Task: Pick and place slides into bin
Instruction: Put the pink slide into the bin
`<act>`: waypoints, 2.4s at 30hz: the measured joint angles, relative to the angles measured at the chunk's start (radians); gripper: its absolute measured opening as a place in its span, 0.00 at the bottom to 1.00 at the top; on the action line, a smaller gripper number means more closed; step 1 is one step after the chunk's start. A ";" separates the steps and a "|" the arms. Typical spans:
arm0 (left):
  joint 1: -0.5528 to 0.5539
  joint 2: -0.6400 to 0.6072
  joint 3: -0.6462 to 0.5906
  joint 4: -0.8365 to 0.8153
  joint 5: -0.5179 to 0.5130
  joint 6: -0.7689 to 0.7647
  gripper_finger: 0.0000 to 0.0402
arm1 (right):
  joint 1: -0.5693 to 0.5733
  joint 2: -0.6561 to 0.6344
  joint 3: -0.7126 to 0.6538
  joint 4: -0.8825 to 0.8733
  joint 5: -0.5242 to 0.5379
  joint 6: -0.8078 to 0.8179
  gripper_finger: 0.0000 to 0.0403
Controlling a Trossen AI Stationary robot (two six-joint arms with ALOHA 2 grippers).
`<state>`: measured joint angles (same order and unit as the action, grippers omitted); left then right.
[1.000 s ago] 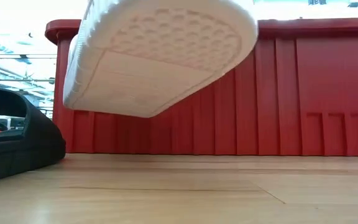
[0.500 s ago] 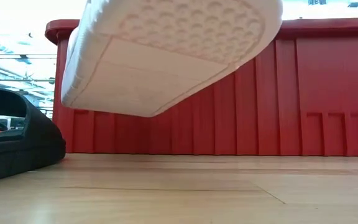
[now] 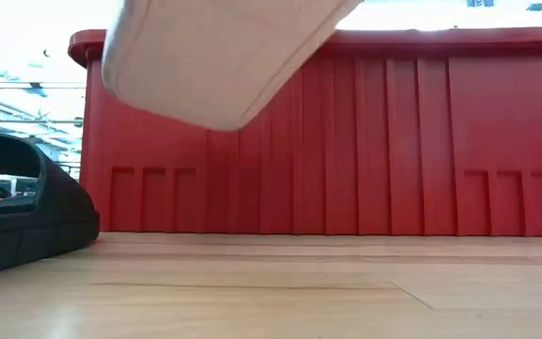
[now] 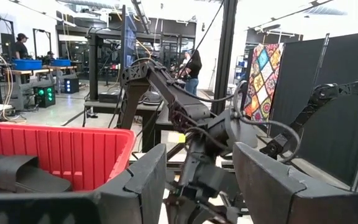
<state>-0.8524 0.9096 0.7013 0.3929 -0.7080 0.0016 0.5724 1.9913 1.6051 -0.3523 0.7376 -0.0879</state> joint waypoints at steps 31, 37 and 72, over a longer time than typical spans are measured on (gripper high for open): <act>0.000 -0.001 0.000 0.001 -0.145 0.097 0.46 | 0.046 -0.312 0.000 -0.129 0.206 -0.090 0.01; 0.000 -0.001 0.000 0.001 -0.158 0.102 0.46 | -0.002 -0.375 0.000 -0.257 0.207 -0.057 0.01; 0.614 -0.251 0.001 -0.144 0.090 0.162 0.46 | -0.637 -0.893 -0.552 -0.059 -0.071 -0.298 0.01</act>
<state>-0.2388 0.6586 0.7021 0.2487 -0.6182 0.1632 -0.0643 1.0980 1.0527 -0.4116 0.6670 -0.3861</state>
